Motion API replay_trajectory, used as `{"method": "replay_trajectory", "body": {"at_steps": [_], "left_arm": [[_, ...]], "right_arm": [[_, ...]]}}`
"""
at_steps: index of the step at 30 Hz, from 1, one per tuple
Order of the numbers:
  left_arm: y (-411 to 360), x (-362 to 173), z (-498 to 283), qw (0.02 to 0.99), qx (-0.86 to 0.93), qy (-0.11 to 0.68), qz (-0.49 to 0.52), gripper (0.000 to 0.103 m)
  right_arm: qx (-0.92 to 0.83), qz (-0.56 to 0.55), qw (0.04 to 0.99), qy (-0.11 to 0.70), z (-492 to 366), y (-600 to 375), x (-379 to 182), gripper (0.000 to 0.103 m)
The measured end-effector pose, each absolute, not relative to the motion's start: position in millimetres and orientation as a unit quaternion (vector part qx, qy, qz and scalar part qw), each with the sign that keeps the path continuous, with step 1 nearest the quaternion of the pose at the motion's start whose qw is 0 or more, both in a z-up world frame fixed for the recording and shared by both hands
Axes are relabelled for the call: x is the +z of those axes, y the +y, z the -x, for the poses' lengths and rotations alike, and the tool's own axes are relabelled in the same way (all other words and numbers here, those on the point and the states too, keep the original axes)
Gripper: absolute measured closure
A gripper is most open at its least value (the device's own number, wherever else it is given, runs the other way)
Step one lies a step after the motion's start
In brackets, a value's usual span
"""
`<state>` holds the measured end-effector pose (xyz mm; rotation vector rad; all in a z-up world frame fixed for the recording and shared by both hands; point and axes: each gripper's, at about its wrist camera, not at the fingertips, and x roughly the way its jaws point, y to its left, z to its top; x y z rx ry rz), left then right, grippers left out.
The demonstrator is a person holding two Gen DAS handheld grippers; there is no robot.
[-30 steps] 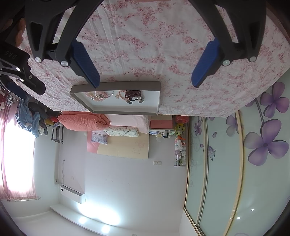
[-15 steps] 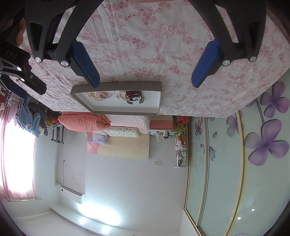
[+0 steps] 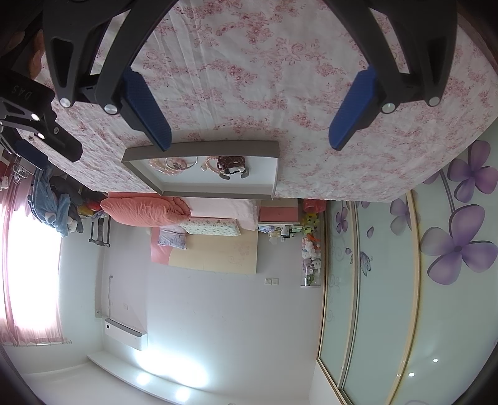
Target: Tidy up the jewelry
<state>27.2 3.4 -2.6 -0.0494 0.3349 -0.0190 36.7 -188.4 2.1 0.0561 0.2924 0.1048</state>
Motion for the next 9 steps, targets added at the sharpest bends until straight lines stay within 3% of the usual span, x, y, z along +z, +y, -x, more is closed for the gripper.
{"method": "replay_trajectory", "body": {"at_steps": [9], "left_arm": [[-2.7, -4.6, -25.6, 0.985, -0.013, 0.17, 0.026, 0.004]], "right_arm": [[0.052, -0.028, 0.987, 0.146, -36.0, -187.9, 2.0, 0.002]]}}
